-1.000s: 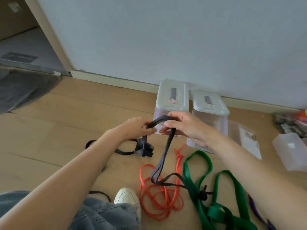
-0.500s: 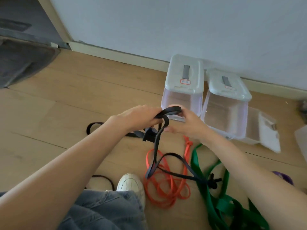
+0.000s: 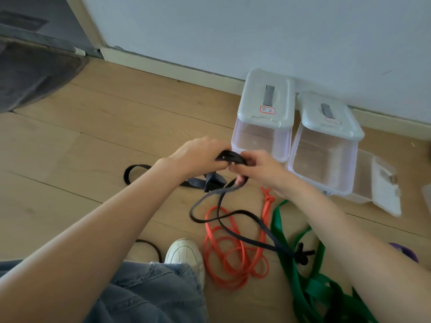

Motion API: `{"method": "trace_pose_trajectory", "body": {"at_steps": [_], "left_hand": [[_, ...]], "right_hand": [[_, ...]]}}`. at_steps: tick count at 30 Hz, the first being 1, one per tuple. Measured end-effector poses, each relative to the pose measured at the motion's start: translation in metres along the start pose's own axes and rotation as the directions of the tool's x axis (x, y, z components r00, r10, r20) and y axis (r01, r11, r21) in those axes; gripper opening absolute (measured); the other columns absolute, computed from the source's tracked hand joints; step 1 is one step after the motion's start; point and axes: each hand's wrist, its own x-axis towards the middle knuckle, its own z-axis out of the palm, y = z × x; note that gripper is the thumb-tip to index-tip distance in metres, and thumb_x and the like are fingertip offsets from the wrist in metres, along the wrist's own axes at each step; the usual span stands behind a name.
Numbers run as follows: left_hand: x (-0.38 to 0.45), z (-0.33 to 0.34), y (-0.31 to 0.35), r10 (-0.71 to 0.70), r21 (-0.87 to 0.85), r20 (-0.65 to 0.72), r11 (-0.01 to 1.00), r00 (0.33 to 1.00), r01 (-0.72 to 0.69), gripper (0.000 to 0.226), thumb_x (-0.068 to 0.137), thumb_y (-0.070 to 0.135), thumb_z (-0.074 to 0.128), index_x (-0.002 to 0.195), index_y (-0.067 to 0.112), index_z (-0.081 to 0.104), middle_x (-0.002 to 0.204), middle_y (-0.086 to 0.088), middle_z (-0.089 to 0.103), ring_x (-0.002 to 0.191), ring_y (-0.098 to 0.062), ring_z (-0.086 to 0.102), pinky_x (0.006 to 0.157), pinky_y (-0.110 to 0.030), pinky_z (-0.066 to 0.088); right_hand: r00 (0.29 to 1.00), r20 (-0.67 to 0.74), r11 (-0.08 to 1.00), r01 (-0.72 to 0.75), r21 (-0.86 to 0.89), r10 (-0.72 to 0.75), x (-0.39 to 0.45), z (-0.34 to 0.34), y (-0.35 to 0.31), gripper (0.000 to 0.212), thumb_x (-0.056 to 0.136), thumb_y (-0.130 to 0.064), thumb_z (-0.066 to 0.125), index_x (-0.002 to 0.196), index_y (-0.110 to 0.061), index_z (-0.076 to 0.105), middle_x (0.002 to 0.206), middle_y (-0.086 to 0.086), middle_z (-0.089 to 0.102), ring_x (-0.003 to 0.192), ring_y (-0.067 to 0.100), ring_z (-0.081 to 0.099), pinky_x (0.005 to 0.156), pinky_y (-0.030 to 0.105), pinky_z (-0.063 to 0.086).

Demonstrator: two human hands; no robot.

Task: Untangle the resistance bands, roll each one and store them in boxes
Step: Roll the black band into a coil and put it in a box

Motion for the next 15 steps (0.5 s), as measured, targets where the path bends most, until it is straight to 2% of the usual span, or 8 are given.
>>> {"method": "trace_pose_trajectory", "body": {"at_steps": [2,4,6,8,10,12,13,15], "left_hand": [[-0.004,0.009,-0.012,-0.058,-0.262,0.012,0.963,0.998,0.059,0.012,0.079,0.029,0.064,0.085,0.031,0.054,0.081,0.010,0.058,0.084,-0.017,0.055,0.068,-0.031,0.043],[-0.010,0.031,-0.020,-0.131,-0.280,0.097,0.948,0.987,0.153,0.038,0.074,0.029,0.072,0.107,0.021,0.055,0.106,0.003,0.055,0.112,-0.023,0.047,0.094,-0.041,0.041],[-0.013,0.058,-0.027,-0.238,-0.270,0.133,0.925,0.962,0.266,0.061,0.071,0.031,0.077,0.123,0.020,0.047,0.126,-0.003,0.046,0.130,-0.029,0.033,0.106,-0.047,0.031],[-0.013,0.078,-0.029,-0.378,-0.298,-0.023,0.886,0.926,0.354,0.080,0.070,0.035,0.078,0.136,0.020,0.036,0.144,-0.007,0.034,0.138,-0.029,0.021,0.112,-0.048,0.022],[-0.011,0.082,-0.029,-0.614,-0.660,-0.126,0.638,0.779,0.396,0.089,0.070,0.034,0.078,0.141,0.022,0.027,0.149,-0.007,0.028,0.137,-0.026,0.025,0.110,-0.042,0.027],[-0.008,0.082,-0.024,-0.746,-0.930,0.049,0.208,0.664,0.302,0.085,0.075,0.037,0.074,0.142,0.023,0.024,0.144,0.000,0.038,0.124,-0.017,0.042,0.095,-0.029,0.035],[-0.008,0.083,-0.022,-0.719,-0.958,0.096,0.122,0.689,0.261,0.073,0.078,0.037,0.071,0.138,0.021,0.033,0.135,0.004,0.047,0.114,-0.012,0.050,0.090,-0.025,0.035],[-0.007,0.082,-0.020,-0.604,-0.954,0.092,0.176,0.792,0.245,0.040,0.084,0.034,0.064,0.120,0.018,0.055,0.111,0.008,0.064,0.100,-0.009,0.059,0.086,-0.023,0.042]], "right_hand": [[1.000,0.019,0.984,0.017,0.175,-0.020,-0.003,-0.007,-0.008,0.007,0.088,-0.011,0.061,0.092,-0.006,0.064,0.052,-0.008,0.045,0.047,0.007,0.042,0.054,0.027,0.044],[0.997,0.037,0.937,0.050,0.346,-0.067,-0.009,-0.013,-0.018,0.008,0.089,-0.011,0.059,0.082,-0.010,0.062,0.050,-0.009,0.036,0.042,0.005,0.029,0.044,0.018,0.028],[0.994,0.028,0.878,0.080,0.472,-0.106,-0.013,-0.020,-0.026,0.016,0.089,-0.010,0.058,0.074,-0.013,0.061,0.047,-0.012,0.036,0.039,0.004,0.024,0.040,0.016,0.021],[0.993,-0.001,0.833,0.100,0.545,-0.118,-0.017,-0.029,-0.028,0.016,0.087,-0.013,0.060,0.071,-0.015,0.065,0.043,-0.015,0.036,0.036,0.003,0.022,0.038,0.016,0.018],[0.992,-0.025,0.810,0.117,0.575,-0.126,-0.021,-0.040,-0.025,0.012,0.080,-0.023,0.065,0.072,-0.014,0.066,0.043,-0.013,0.029,0.036,0.004,0.020,0.038,0.018,0.016],[0.992,-0.037,0.818,0.123,0.562,-0.123,-0.026,-0.046,-0.020,0.018,0.078,-0.031,0.067,0.072,-0.013,0.066,0.043,-0.011,0.026,0.036,0.005,0.019,0.039,0.019,0.016],[0.992,-0.053,0.814,0.123,0.568,-0.114,-0.028,-0.047,-0.018,0.021,0.079,-0.033,0.065,0.072,-0.013,0.065,0.043,-0.011,0.026,0.036,0.006,0.019,0.038,0.020,0.017],[0.993,-0.077,0.810,0.121,0.573,-0.094,-0.028,-0.047,-0.016,0.023,0.085,-0.033,0.060,0.073,-0.013,0.064,0.043,-0.011,0.027,0.036,0.006,0.020,0.037,0.019,0.018]]}}
